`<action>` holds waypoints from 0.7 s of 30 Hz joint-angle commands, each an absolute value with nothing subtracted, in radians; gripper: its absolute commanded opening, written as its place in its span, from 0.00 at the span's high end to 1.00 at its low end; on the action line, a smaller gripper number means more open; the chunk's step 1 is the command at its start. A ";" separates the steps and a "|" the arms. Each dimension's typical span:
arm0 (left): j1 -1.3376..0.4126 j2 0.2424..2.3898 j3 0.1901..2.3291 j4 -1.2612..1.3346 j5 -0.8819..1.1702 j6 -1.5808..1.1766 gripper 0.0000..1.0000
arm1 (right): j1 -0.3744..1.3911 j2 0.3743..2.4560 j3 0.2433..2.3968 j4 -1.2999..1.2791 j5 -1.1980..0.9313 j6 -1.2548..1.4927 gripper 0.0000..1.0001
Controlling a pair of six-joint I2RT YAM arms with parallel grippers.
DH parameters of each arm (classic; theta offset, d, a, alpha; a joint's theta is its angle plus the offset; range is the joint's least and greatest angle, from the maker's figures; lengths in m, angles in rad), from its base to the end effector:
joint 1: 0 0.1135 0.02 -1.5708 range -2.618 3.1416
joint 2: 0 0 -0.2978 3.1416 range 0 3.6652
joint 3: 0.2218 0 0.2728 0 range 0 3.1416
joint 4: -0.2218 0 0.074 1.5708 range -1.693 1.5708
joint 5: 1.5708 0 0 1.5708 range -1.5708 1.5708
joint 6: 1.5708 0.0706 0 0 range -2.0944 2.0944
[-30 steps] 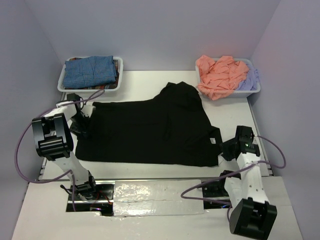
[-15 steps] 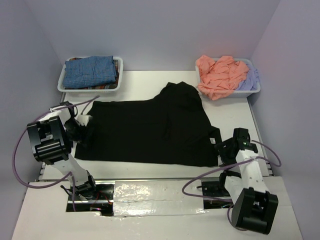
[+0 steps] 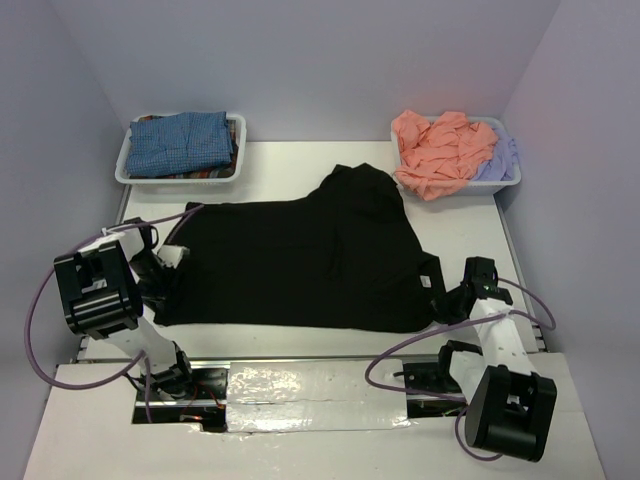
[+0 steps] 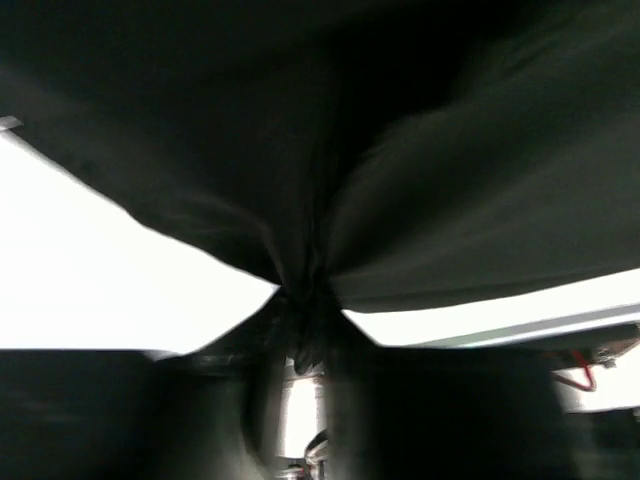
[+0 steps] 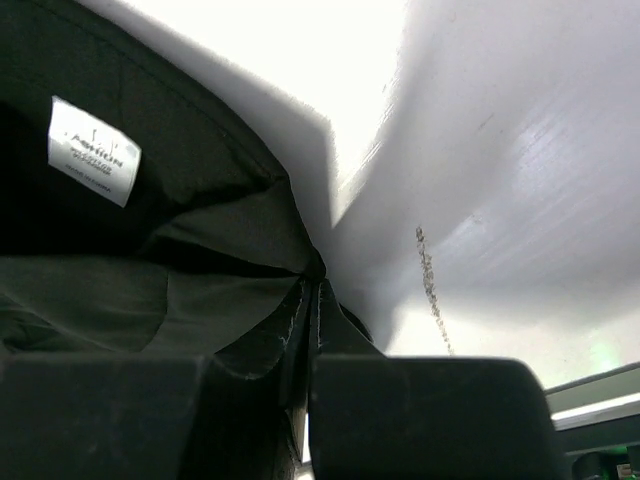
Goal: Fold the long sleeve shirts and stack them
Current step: Fold the shirt
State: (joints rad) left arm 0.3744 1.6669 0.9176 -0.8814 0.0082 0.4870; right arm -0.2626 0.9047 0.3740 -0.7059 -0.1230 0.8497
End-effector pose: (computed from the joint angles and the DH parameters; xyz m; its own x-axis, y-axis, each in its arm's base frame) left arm 0.2568 0.1003 0.1283 -0.9924 0.1129 0.0491 0.1112 0.9932 -0.0353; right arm 0.1405 -0.0288 0.1286 -0.4380 0.8896 -0.1295 0.8296 0.4555 0.3229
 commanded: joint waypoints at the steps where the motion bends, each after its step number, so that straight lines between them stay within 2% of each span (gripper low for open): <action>1: 0.377 1.678 0.815 -0.818 0.114 0.526 0.81 | -0.267 0.853 0.376 -0.739 -0.106 0.874 1.00; 2: 0.377 1.671 0.815 -0.822 0.104 0.535 0.95 | -0.268 0.818 0.388 -0.786 -0.095 0.879 1.00; 3: 0.377 1.657 0.824 -0.831 0.097 0.551 1.00 | -0.267 0.801 0.396 -0.817 -0.074 0.885 1.00; 7: 0.379 1.615 0.876 -0.948 0.038 0.613 1.00 | -0.264 0.717 0.465 -0.975 -0.098 0.865 1.00; 12: 0.379 1.557 0.815 -0.997 -0.116 0.718 1.00 | -0.250 0.712 0.548 -1.121 -0.069 0.865 1.00; 15: 0.379 1.565 0.795 -0.988 -0.178 0.732 0.99 | -0.245 0.678 0.569 -1.172 -0.101 0.909 0.95; 17: 0.379 1.569 0.801 -0.997 -0.178 0.718 0.89 | -0.242 0.654 0.598 -1.207 -0.075 0.940 0.87; 18: 0.379 1.572 0.804 -1.000 -0.166 0.710 0.72 | -0.242 0.658 0.635 -1.218 -0.057 0.945 0.76; 20: 0.379 1.577 0.814 -1.032 -0.147 0.704 0.56 | -0.244 0.679 0.669 -1.230 -0.003 0.934 0.72; 21: 0.379 1.581 0.821 -1.045 -0.143 0.707 0.43 | -0.242 0.707 0.716 -1.239 0.024 0.931 0.60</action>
